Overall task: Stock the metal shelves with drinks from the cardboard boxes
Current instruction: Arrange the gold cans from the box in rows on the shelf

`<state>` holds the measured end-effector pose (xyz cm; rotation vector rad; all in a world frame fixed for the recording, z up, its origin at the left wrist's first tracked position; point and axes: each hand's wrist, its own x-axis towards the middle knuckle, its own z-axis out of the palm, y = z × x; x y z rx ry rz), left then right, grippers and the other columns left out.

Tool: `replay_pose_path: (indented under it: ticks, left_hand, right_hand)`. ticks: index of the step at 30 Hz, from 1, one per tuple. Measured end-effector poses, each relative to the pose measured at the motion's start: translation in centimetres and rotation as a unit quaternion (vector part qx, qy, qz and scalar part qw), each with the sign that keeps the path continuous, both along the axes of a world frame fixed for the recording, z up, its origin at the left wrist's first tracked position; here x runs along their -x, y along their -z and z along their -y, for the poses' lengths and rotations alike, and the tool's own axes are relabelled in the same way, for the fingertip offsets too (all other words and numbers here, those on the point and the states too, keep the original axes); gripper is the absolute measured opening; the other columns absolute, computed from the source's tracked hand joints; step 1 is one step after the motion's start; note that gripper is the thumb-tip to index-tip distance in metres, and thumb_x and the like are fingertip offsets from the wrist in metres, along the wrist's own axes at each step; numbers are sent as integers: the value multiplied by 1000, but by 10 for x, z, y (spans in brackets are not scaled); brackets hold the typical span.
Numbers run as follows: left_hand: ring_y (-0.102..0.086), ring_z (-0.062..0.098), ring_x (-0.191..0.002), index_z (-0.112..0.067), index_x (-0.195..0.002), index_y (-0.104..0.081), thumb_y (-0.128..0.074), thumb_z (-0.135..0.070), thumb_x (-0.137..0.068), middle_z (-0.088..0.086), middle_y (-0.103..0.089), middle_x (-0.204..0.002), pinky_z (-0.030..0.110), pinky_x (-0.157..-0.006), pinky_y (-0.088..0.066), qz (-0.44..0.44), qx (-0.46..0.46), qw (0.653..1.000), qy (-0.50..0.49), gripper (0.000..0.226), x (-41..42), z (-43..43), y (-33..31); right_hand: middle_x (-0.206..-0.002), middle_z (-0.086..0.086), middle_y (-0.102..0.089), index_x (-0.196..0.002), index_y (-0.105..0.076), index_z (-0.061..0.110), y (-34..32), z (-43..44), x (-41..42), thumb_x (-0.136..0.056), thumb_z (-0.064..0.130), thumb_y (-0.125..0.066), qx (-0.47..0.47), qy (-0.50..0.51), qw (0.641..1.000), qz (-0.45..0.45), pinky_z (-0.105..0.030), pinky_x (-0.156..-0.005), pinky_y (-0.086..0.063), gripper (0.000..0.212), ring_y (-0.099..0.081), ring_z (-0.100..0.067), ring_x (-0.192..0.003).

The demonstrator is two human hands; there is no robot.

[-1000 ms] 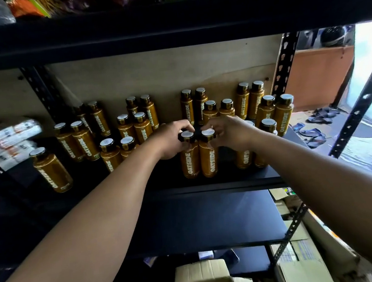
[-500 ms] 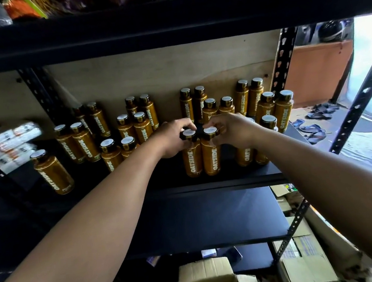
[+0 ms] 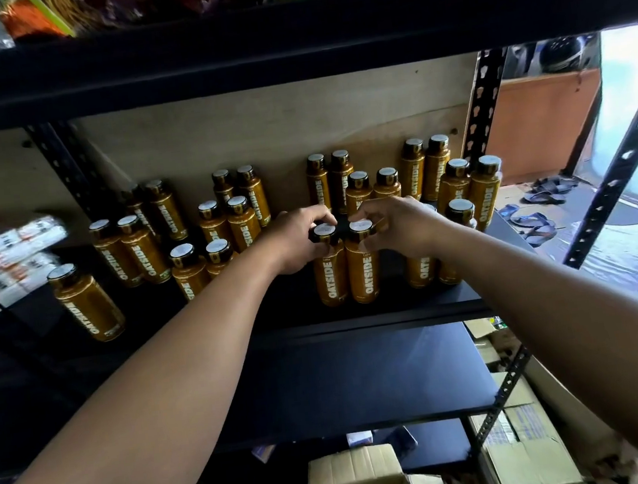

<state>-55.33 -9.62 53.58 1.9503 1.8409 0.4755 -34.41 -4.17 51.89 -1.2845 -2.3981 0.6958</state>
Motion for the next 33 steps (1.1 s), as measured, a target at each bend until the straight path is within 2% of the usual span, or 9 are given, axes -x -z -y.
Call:
replay_pose_path:
  ticks: [3,8,12,28,33]
  left_hand:
    - [-53,24,-122,-38,-125,-57,-74,-20,-92,4,-52,-142,35,-85,-42,2,-3,1000,1,41,0,-1,1]
    - [-54,21,-120,-36,-127,-57,-73,-21,-92,3,-53,-142,35,-84,-42,0,-5,1000,4,41,1,-2,1]
    - [-54,22,-119,-36,-127,-57,-73,-22,-92,2,-53,-142,34,-83,-42,0,-8,1000,4,41,1,-2,1]
    - [-53,23,-123,-36,-128,-56,-73,-21,-92,3,-52,-144,35,-85,-43,-2,-7,1000,8,42,1,-3,1]
    - [-53,19,-113,-36,-127,-56,-74,-25,-91,3,-55,-138,35,-83,-44,-20,-11,1000,17,41,1,-3,-2]
  right_hand:
    - [-141,4,-58,-138,-57,33,-1,0,-1,-91,29,-77,-5,0,1000,3,-17,-72,-41,51,-55,-8,-110]
    - [-140,4,-59,-137,-57,34,-1,-1,-1,-91,30,-78,1,0,1000,-1,-21,-76,-45,51,-58,-10,-111]
    - [-141,4,-58,-138,-56,33,-1,-1,-1,-92,29,-77,-7,0,1000,3,-15,-69,-40,51,-55,-6,-107]
    - [-140,5,-56,-137,-57,34,-3,-2,-1,-91,30,-77,-7,-5,1000,6,-15,-70,-40,50,-53,-5,-107]
    - [-137,5,-58,-136,-58,34,-3,-2,-1,-91,31,-77,-22,-7,1000,15,-18,-73,-43,49,-56,-8,-107]
